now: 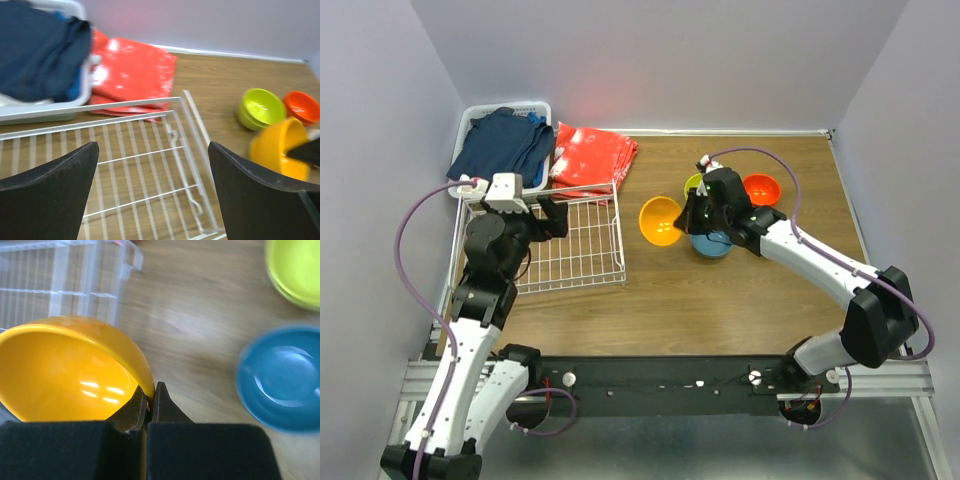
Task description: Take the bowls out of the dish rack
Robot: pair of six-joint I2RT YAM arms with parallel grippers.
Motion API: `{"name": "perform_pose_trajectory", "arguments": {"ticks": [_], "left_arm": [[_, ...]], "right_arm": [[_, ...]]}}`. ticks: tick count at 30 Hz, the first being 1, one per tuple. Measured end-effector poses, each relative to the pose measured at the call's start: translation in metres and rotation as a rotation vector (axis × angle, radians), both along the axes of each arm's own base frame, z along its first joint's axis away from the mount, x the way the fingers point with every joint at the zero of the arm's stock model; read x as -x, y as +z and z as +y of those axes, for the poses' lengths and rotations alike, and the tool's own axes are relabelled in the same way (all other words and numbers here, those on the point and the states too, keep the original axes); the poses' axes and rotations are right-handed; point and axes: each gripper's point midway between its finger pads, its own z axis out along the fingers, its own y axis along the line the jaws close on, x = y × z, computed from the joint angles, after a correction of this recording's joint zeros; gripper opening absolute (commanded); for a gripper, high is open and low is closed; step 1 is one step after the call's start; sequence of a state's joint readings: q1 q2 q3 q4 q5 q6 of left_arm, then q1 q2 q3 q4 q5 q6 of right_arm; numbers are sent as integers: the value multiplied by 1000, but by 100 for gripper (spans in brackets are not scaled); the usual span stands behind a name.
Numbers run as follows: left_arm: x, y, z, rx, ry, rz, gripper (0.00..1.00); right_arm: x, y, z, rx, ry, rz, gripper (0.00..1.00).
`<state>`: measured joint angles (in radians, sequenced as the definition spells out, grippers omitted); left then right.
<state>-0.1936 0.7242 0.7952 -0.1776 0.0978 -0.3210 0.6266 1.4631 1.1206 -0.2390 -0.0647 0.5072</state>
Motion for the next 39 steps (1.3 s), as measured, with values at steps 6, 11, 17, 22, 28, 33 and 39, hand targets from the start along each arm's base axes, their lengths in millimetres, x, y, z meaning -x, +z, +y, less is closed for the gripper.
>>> {"name": "perform_pose_trajectory", "arguments": {"ticks": [6, 11, 17, 22, 28, 33, 39], "left_arm": [[12, -12, 44, -95, 210, -10, 99], [21, -7, 64, -109, 309, -30, 99], [29, 1, 78, -108, 379, -58, 99], [30, 0, 81, -112, 395, -58, 99], [30, -2, 81, -116, 396, -54, 99], [30, -2, 81, -117, 395, -53, 98], [30, -2, 79, -120, 384, -53, 98]], "right_arm": [[34, -63, -56, 235, -86, 200, 1], [82, -112, -98, 389, -128, 407, 1], [111, -128, -130, 498, -211, 532, 2], [115, -133, -154, 541, -298, 580, 10], [109, -139, -168, 497, -363, 601, 37], [112, -143, -171, 494, -361, 603, 68], [91, -99, -169, 393, -397, 409, 95]]}}
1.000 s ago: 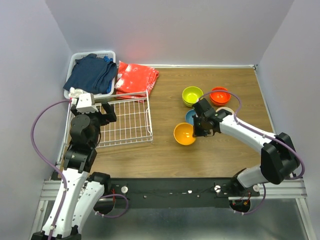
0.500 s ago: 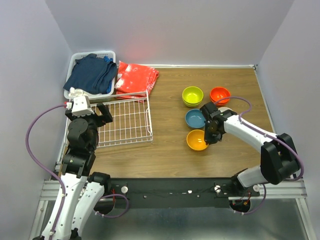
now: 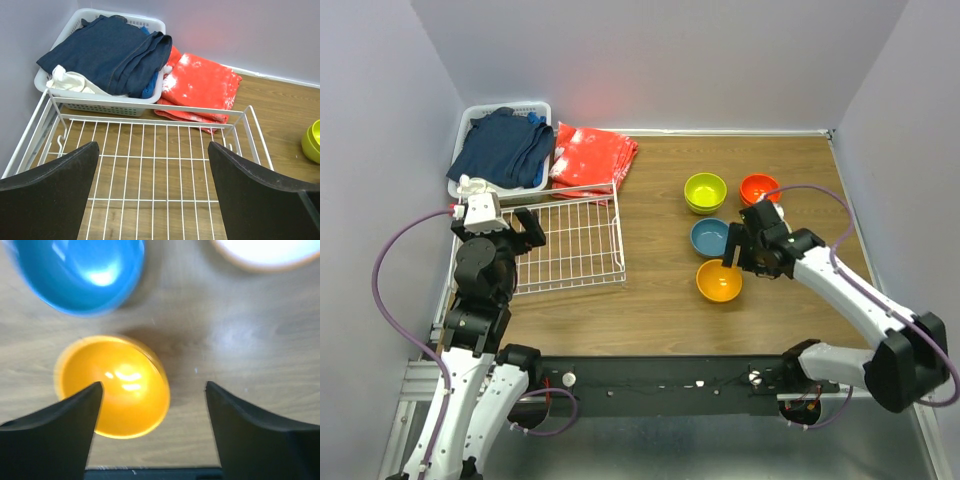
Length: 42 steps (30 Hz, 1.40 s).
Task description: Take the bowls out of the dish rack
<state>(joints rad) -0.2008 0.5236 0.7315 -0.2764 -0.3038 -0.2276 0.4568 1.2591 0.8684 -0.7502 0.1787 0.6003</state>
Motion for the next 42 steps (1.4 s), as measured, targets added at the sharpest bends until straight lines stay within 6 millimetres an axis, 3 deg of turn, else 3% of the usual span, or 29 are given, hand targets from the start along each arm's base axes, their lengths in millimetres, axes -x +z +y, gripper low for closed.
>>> {"name": "perform_pose_trajectory", "arguments": {"ticks": [6, 10, 13, 17, 20, 23, 28, 32, 42], "left_arm": [[10, 11, 0, 11, -10, -48, 99], [30, 30, 4, 32, -14, -131, 99], [51, 45, 7, 44, -15, -199, 99], [92, 67, 18, 64, -3, -323, 99], [114, 71, 28, 79, 24, -376, 99], [123, 65, 37, 88, 69, -373, 99], [115, 26, 48, 85, 152, -239, 99], [113, 9, 54, 92, 192, -186, 99], [99, -22, 51, 103, 204, -117, 99]], "right_arm": [[-39, 71, -12, -11, -86, -323, 100], [-47, 115, -32, 14, -158, -505, 100], [-41, 156, -52, 23, -214, -661, 100], [-20, 212, -80, -5, -287, -884, 100], [0, 236, -98, -30, -332, -1012, 100], [16, 245, -111, -37, -364, -1084, 100], [30, 241, -122, -35, -379, -1122, 100], [44, 239, -129, -64, -397, -1172, 100], [51, 235, -134, -73, -403, -1207, 100]]}}
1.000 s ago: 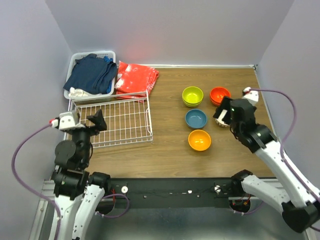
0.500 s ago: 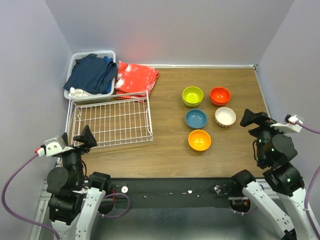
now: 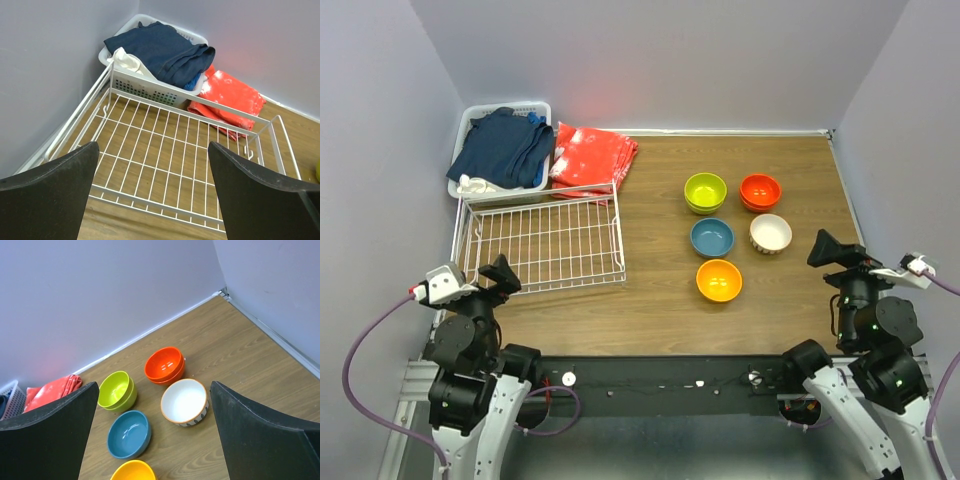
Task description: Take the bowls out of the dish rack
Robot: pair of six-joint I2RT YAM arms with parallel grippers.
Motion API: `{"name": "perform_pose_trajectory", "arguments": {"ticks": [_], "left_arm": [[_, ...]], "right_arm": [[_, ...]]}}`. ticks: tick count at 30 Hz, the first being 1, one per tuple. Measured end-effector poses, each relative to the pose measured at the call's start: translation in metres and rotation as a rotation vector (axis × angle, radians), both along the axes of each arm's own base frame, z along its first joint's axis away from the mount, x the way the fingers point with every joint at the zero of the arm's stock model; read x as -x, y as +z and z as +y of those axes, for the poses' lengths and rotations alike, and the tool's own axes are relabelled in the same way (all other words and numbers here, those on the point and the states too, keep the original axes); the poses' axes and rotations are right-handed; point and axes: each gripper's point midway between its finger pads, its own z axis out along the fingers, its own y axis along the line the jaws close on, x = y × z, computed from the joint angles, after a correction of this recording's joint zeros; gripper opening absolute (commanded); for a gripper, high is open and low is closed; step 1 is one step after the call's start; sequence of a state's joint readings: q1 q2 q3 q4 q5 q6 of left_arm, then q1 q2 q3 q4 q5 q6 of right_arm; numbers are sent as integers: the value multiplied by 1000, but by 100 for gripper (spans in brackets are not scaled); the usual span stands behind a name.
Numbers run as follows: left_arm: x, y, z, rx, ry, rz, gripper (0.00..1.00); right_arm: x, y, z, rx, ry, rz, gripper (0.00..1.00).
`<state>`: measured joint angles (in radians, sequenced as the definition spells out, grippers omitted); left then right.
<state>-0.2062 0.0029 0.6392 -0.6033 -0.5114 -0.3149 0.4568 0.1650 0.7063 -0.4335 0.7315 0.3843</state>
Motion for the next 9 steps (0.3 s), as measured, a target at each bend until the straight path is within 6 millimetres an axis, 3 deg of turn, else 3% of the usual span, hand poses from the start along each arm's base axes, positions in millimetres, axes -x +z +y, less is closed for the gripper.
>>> {"name": "perform_pose_trajectory", "arguments": {"ticks": [9], "left_arm": [[-5, 4, 3, -10, 20, -30, 99]], "right_arm": [[-7, -5, 2, 31, -3, 25, 100]]}}
